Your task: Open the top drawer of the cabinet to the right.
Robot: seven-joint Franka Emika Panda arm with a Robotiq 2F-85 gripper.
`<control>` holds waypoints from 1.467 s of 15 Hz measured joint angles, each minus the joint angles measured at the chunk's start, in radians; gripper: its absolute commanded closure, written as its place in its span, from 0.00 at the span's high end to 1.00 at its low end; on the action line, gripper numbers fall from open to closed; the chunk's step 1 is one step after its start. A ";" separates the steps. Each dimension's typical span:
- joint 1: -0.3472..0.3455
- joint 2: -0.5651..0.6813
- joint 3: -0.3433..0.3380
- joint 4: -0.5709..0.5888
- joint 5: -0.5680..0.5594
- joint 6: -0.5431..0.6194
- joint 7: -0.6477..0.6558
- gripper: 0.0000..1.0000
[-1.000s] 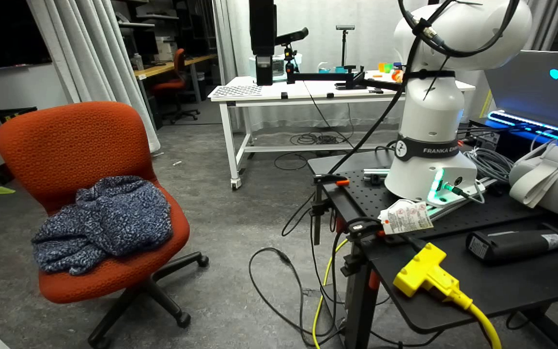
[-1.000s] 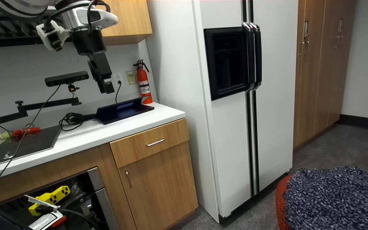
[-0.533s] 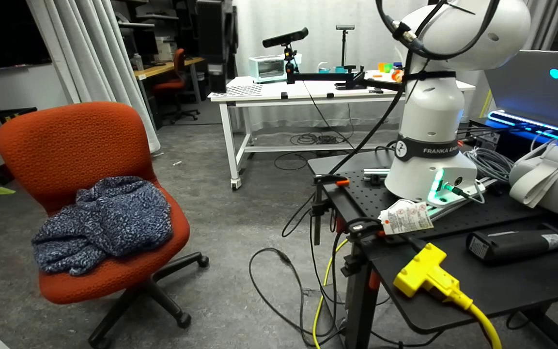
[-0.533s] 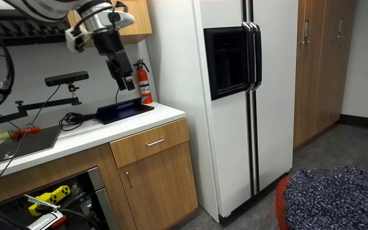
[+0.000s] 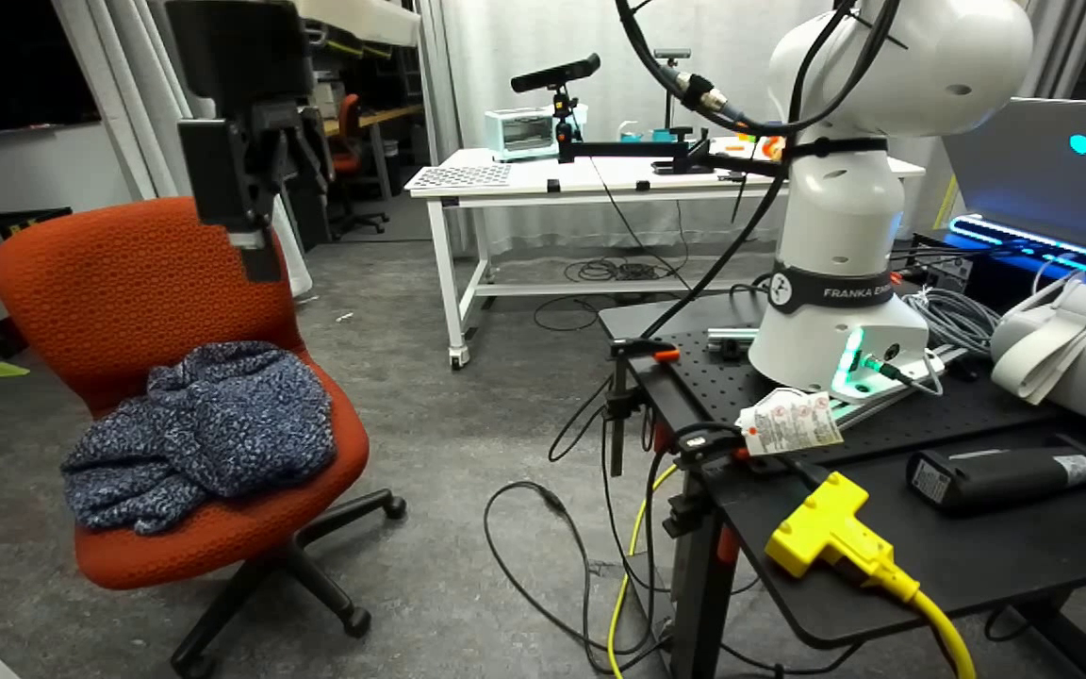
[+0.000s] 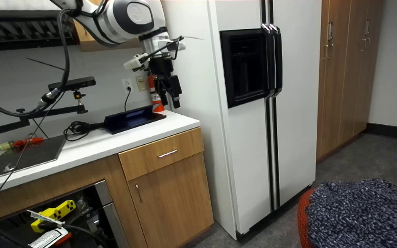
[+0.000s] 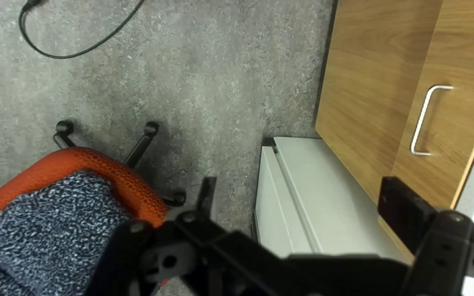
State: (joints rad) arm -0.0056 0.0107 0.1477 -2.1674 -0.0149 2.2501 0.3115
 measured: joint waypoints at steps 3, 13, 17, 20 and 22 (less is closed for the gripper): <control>0.025 0.100 0.000 0.087 0.088 0.000 -0.058 1.00; 0.048 0.177 -0.004 0.154 0.160 -0.002 -0.115 1.00; 0.048 0.217 -0.007 0.148 0.163 0.002 -0.129 1.00; 0.048 0.277 -0.008 0.151 0.174 0.044 -0.162 1.00; 0.048 0.327 -0.009 0.156 0.202 0.092 -0.197 1.00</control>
State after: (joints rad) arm 0.0419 0.3378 0.1390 -2.0114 0.1872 2.3418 0.1149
